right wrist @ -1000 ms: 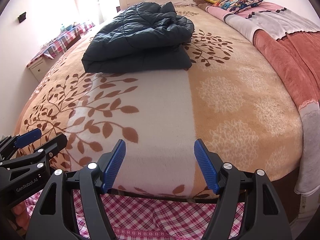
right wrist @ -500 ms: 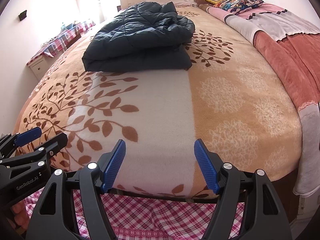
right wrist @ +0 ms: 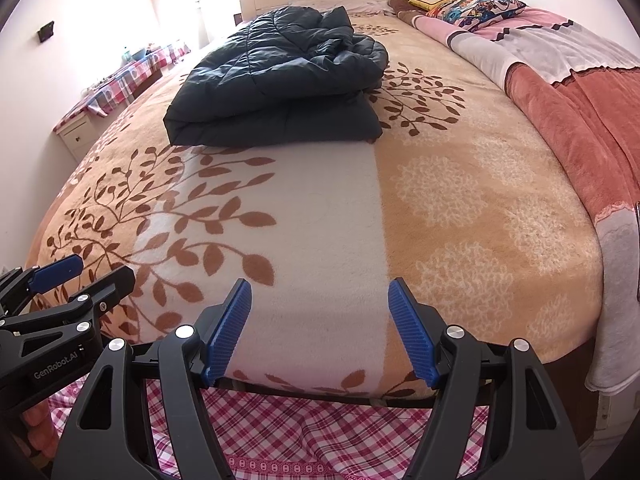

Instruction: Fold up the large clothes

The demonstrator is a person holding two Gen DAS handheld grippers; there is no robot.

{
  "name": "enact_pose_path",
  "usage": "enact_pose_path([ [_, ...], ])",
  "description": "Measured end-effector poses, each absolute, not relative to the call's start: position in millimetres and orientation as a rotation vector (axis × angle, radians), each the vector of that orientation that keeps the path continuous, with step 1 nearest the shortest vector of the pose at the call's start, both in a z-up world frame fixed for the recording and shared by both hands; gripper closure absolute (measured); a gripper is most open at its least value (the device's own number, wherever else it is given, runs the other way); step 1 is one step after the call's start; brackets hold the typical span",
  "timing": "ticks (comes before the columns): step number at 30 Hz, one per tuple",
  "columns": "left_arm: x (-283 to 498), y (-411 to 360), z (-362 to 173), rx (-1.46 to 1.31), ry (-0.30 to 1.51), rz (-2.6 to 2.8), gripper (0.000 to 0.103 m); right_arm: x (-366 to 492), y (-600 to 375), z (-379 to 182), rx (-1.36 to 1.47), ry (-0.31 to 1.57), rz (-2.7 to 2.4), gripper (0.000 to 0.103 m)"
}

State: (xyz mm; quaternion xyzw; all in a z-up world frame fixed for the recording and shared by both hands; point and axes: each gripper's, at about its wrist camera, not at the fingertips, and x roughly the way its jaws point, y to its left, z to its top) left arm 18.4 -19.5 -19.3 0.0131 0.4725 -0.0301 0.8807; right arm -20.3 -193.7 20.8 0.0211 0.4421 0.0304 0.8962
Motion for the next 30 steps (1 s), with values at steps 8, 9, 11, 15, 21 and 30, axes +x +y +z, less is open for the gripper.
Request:
enact_pose_path([
  [8,16.6,-20.6,-16.0,0.029,0.978,-0.059,0.028,-21.2,-194.7,22.3,0.038,0.911,0.063,0.033],
  [9,15.9,-20.1,-15.5,0.03,0.976,-0.06,0.028,-21.0,-194.8,22.9,0.036,0.909,0.063,0.033],
  [11,15.7,-20.2,-15.0,0.031,0.973,-0.06,0.028,-21.4,-194.3,23.2,0.032,0.907,0.063,0.033],
  [15,15.7,-20.2,-14.6,0.028,0.975,-0.06,0.028,-21.3,-193.6,23.3,0.032,0.908,0.062,0.033],
  [21,14.6,-19.6,-14.1,0.027,0.976,-0.06,0.028,-22.1,-192.4,23.8,0.024,0.908,0.063,0.033],
  [30,15.8,-19.3,-15.8,0.028,0.979,-0.056,0.031,-23.3,-190.2,23.0,0.022,0.908,0.061,0.033],
])
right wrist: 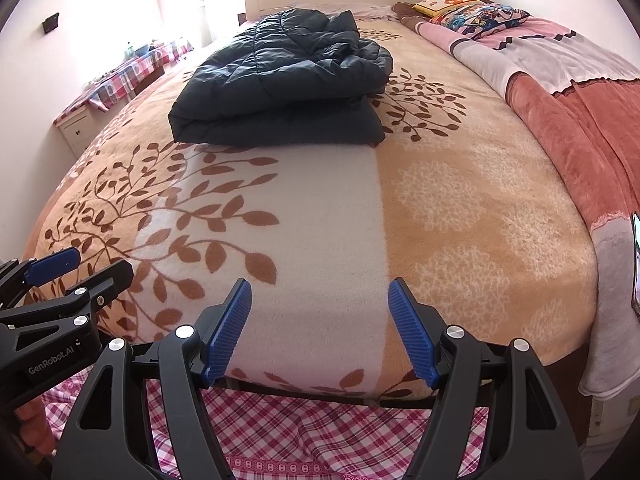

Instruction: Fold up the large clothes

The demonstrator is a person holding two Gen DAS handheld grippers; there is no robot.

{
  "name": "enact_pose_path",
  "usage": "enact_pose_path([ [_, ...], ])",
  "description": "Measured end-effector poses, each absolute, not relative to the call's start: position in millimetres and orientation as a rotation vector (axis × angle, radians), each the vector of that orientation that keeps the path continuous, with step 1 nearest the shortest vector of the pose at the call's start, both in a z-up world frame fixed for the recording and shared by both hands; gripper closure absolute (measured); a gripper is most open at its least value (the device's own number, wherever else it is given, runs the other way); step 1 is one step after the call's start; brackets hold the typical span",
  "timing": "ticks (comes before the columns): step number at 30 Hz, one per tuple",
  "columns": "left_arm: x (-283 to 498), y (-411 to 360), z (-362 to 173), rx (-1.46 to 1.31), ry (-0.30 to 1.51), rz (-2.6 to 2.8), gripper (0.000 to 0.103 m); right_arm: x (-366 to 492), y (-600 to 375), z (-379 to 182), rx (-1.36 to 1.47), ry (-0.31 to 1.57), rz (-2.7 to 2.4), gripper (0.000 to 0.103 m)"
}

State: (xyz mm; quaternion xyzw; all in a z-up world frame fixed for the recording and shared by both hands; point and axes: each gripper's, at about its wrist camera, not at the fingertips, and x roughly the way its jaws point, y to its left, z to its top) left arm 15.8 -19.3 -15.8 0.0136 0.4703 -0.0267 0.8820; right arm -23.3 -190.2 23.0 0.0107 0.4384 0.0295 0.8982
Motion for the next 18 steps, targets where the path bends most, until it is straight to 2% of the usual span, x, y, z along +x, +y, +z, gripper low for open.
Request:
enact_pose_path([
  [18,14.9,-18.5,-15.4,0.027,0.979,-0.054,0.032,-23.6,-189.0,22.5,0.013,0.905,0.061,0.033],
])
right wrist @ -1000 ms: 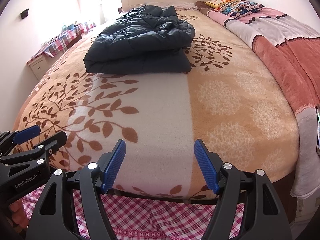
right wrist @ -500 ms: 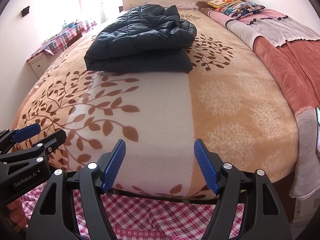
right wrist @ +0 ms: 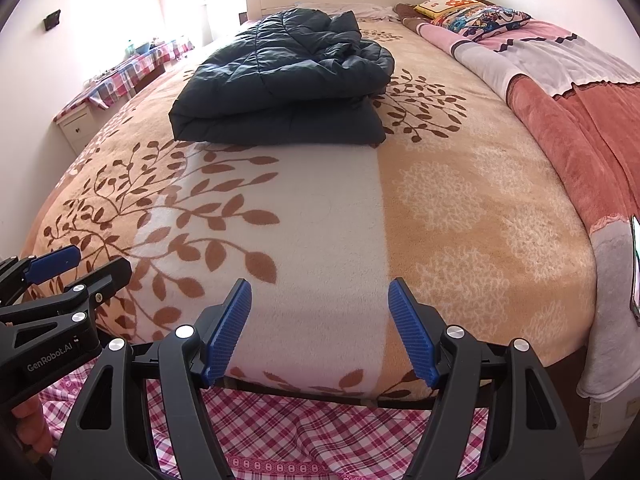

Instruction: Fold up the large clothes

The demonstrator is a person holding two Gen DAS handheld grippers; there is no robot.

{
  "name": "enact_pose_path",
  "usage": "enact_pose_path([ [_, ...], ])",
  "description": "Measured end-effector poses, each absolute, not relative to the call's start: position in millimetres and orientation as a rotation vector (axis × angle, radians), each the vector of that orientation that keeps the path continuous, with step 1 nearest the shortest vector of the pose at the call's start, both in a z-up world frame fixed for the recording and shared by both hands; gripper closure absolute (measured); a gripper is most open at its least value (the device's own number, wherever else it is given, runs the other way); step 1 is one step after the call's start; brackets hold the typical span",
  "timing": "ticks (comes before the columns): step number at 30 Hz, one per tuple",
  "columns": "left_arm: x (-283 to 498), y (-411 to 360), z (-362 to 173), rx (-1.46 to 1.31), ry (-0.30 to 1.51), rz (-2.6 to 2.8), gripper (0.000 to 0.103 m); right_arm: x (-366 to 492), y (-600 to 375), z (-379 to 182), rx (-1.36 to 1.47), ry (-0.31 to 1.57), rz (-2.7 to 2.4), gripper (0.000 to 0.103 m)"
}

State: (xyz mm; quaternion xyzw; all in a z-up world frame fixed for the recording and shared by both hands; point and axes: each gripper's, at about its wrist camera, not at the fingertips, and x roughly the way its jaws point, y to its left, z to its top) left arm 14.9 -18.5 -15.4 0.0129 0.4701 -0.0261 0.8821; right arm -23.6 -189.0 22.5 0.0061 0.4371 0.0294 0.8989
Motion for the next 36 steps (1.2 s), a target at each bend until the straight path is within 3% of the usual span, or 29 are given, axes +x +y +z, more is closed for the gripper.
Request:
enact_pose_path([
  [36,14.7,-18.2,-15.6,0.027,0.98,-0.054,0.032,-24.3,-189.5,22.3,-0.002,0.9,0.062,0.033],
])
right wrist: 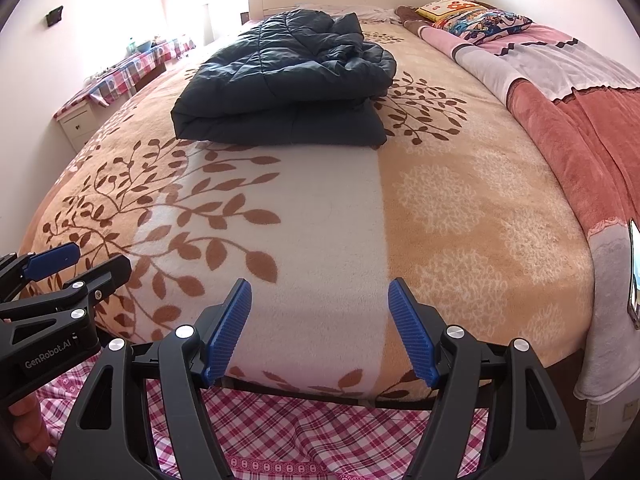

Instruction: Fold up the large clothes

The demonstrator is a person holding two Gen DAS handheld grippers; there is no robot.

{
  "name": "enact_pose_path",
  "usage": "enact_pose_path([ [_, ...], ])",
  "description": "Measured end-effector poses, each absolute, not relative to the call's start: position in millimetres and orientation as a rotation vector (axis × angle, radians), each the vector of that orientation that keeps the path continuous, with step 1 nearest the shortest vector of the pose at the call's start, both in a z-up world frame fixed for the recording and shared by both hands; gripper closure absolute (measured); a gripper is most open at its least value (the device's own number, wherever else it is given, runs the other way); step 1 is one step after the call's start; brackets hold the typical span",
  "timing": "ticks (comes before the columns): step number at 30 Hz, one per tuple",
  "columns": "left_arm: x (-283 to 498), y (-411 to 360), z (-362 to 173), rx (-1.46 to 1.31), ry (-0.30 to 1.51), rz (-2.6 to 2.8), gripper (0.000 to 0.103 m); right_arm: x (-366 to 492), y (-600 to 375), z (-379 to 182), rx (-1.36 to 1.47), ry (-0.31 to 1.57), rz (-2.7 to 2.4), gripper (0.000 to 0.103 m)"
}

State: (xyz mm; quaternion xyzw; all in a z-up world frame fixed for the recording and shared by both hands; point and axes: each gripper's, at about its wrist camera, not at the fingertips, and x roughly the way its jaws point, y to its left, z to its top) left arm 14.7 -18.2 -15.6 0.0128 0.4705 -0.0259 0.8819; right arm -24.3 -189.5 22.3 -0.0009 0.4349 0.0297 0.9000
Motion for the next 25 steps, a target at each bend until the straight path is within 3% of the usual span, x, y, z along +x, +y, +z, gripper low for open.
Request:
enact_pose_path([
  [25,15.0,-17.7,-19.3,0.021,0.992,-0.051,0.032,-24.3,-188.5,21.3,-0.014,0.899,0.066,0.033],
])
